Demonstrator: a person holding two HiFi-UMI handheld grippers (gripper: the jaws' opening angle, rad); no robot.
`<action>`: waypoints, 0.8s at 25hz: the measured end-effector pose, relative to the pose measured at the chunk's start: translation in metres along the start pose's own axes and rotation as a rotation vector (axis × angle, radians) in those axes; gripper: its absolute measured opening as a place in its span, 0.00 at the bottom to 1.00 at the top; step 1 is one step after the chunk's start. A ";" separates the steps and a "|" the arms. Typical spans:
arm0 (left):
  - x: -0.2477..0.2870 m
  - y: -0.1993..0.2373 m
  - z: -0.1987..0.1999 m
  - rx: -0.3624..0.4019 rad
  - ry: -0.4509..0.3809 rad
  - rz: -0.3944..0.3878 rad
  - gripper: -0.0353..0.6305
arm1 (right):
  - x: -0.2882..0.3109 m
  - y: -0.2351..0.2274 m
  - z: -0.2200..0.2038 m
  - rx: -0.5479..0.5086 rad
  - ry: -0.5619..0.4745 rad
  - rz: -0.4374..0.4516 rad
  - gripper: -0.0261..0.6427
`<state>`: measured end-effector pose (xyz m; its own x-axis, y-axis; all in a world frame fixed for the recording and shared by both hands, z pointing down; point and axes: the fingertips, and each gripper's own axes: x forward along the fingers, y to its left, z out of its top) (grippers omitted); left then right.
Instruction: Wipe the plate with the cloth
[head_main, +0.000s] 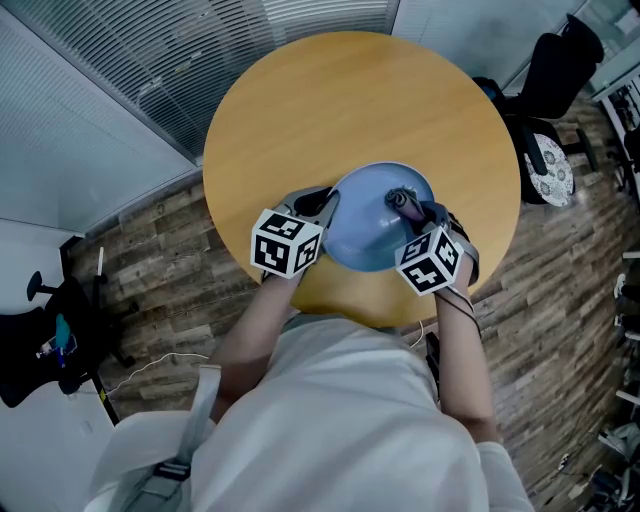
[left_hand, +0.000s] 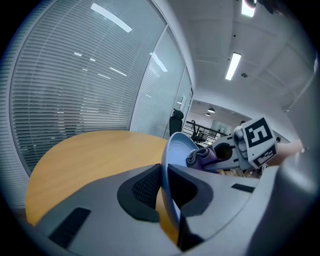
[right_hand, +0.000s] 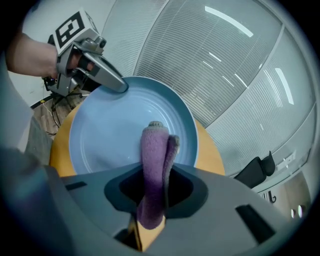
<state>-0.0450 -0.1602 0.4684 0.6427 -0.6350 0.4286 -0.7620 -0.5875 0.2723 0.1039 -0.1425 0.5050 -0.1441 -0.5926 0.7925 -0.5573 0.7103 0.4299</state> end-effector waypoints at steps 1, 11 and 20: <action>0.000 -0.001 0.000 0.001 0.000 -0.001 0.11 | 0.000 -0.001 -0.001 0.004 -0.001 0.000 0.18; -0.001 0.000 -0.004 -0.001 0.012 -0.003 0.11 | 0.002 -0.005 -0.006 -0.009 -0.012 0.014 0.18; 0.005 0.002 -0.018 -0.027 0.059 -0.039 0.11 | 0.012 0.022 -0.001 -0.132 -0.041 0.135 0.18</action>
<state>-0.0450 -0.1555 0.4869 0.6667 -0.5810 0.4668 -0.7389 -0.5969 0.3125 0.0904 -0.1337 0.5245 -0.2450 -0.5013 0.8299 -0.4191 0.8266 0.3756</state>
